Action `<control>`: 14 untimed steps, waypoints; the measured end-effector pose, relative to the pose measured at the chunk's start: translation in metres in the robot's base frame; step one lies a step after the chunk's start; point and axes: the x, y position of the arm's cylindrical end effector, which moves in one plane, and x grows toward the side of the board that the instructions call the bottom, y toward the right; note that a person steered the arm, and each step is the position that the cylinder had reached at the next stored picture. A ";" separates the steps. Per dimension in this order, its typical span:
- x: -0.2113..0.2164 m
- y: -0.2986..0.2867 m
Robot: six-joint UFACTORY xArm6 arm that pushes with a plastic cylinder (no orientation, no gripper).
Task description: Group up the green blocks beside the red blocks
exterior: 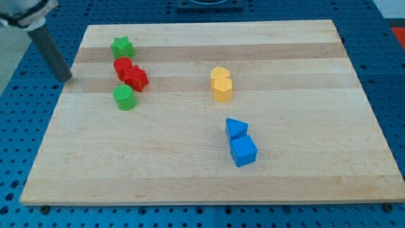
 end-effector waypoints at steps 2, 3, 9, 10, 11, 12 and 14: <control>-0.147 0.065; -0.147 0.154; -0.110 0.093; -0.061 0.083; -0.003 0.077; 0.001 0.071; -0.065 0.007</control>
